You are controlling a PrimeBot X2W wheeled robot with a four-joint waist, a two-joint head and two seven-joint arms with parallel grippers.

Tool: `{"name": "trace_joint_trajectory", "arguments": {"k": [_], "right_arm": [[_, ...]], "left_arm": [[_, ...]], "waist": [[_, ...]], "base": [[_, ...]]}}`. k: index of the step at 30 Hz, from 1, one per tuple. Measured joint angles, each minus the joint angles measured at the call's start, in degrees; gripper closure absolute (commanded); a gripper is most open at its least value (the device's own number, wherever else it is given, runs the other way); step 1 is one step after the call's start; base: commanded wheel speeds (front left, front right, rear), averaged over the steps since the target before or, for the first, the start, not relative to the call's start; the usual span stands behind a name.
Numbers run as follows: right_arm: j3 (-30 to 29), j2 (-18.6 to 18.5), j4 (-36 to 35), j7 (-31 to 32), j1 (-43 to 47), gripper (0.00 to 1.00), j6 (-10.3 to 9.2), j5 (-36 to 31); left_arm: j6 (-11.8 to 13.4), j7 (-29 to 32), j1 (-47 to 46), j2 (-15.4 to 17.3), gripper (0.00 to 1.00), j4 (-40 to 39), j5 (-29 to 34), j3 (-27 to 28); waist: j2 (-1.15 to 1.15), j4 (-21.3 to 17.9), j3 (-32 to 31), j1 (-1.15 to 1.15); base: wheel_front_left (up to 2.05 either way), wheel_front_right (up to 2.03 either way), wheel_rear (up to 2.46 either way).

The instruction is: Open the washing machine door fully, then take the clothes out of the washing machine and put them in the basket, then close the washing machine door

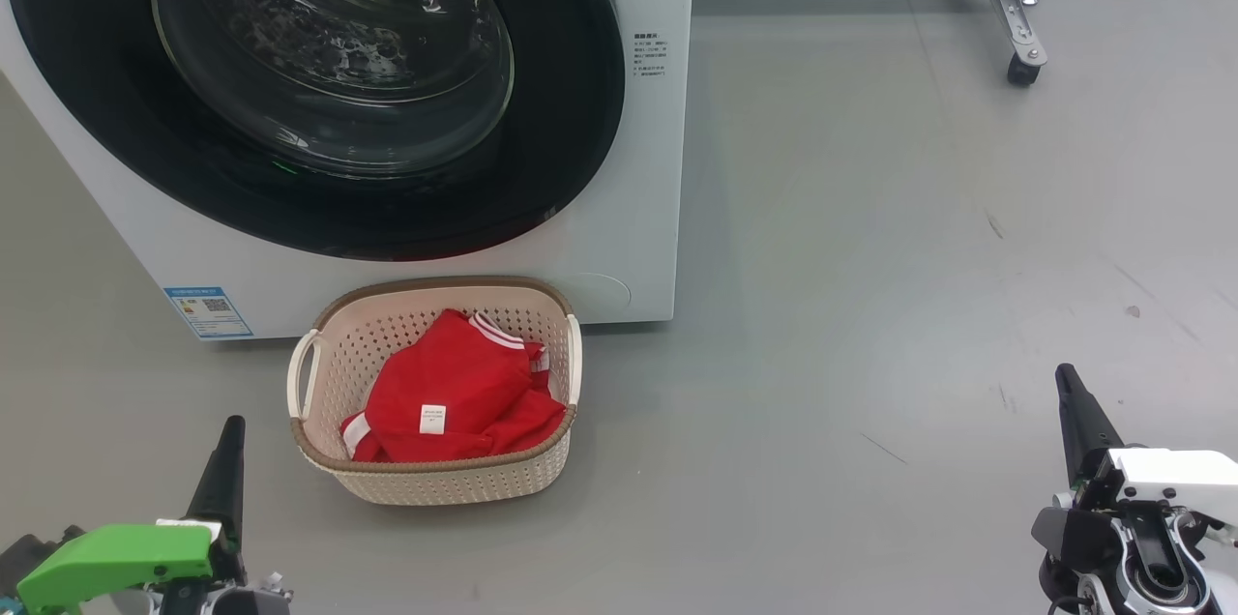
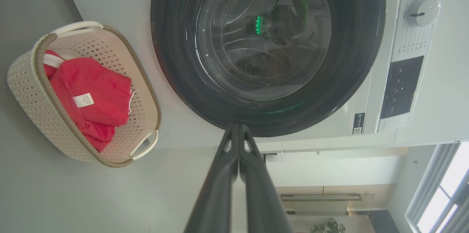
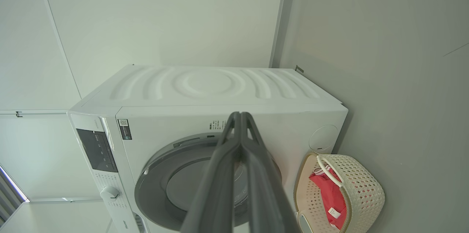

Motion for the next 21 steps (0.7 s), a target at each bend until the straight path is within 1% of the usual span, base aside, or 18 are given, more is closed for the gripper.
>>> {"name": "trace_joint_trajectory", "arguments": {"k": [21], "right_arm": [[-0.14, 0.04, -0.05, 0.0, 0.0, 1.0, 0.01, -0.08]], "left_arm": [[0.0, 0.01, 0.0, -0.03, 1.0, -0.05, 0.01, 0.1]], "waist": [[0.0, 0.0, 0.0, 0.0]], "base": [[0.0, 0.0, 0.0]]}}
